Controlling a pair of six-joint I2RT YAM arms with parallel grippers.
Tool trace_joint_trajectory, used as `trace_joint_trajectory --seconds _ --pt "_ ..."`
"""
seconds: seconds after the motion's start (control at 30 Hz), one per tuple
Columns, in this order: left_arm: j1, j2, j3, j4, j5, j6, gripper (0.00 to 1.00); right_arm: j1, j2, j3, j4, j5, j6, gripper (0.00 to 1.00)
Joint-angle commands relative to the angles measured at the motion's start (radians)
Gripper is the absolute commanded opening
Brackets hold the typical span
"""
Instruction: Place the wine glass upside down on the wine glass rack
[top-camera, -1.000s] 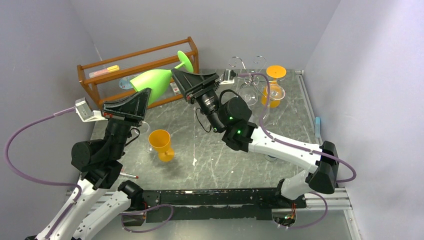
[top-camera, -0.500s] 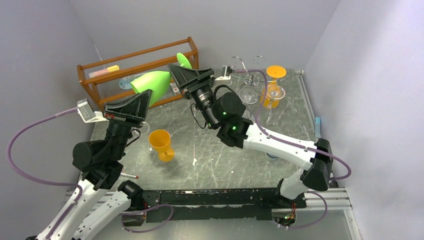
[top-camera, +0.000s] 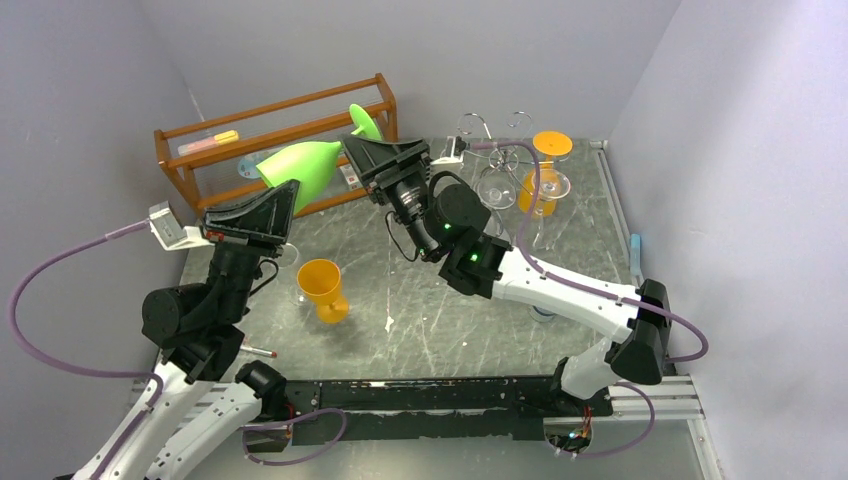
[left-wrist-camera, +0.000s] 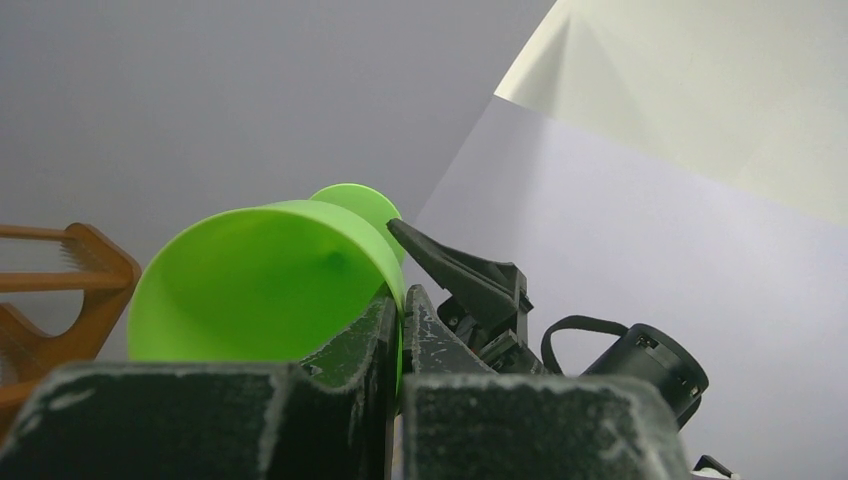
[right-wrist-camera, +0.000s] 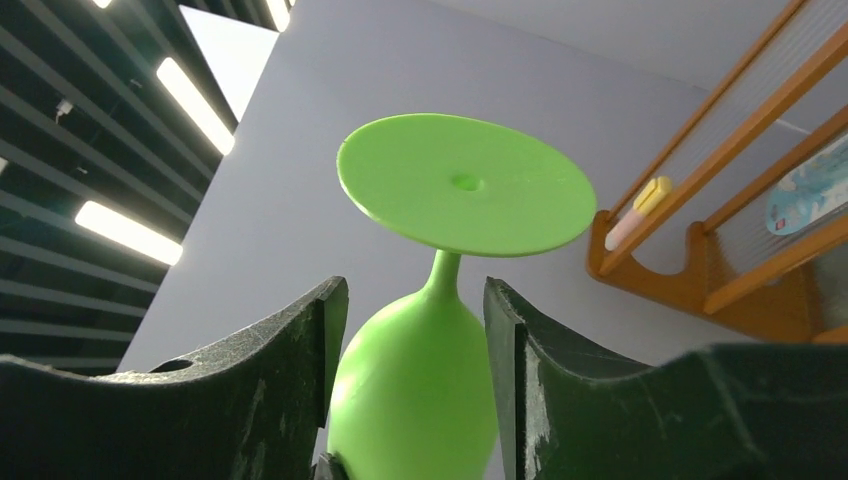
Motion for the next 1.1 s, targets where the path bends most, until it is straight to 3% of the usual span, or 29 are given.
trace_joint_trajectory --seconds 0.0,0.27,0.43,0.6,0.67,0.93,1.0,1.07 --pt "0.005 -0.010 -0.001 0.048 -0.003 0.013 0.05 0.005 0.004 0.001 -0.029 0.047 0.008 0.56" --pt "0.005 -0.024 -0.014 0.040 0.059 -0.005 0.05 0.001 0.055 0.057 0.019 0.013 -0.020 0.54" --pt "0.005 -0.057 -0.028 0.013 0.070 -0.012 0.05 -0.005 0.060 0.062 0.037 0.000 -0.014 0.35" --pt "0.005 -0.078 -0.017 -0.061 0.065 -0.011 0.05 -0.009 0.050 0.044 0.056 0.004 -0.020 0.00" --pt "0.005 -0.077 -0.005 -0.107 0.060 -0.013 0.16 -0.011 0.050 0.055 0.031 0.013 -0.022 0.00" --pt "0.007 -0.066 0.063 -0.426 -0.066 0.004 0.84 -0.044 0.010 0.015 0.053 0.082 -0.208 0.00" --pt "0.005 -0.076 0.068 -0.453 -0.054 0.026 0.94 -0.058 -0.012 -0.019 0.085 0.099 -0.295 0.00" --pt "0.005 -0.077 0.094 -0.519 -0.049 0.053 0.97 -0.071 -0.033 -0.049 0.109 0.096 -0.401 0.00"
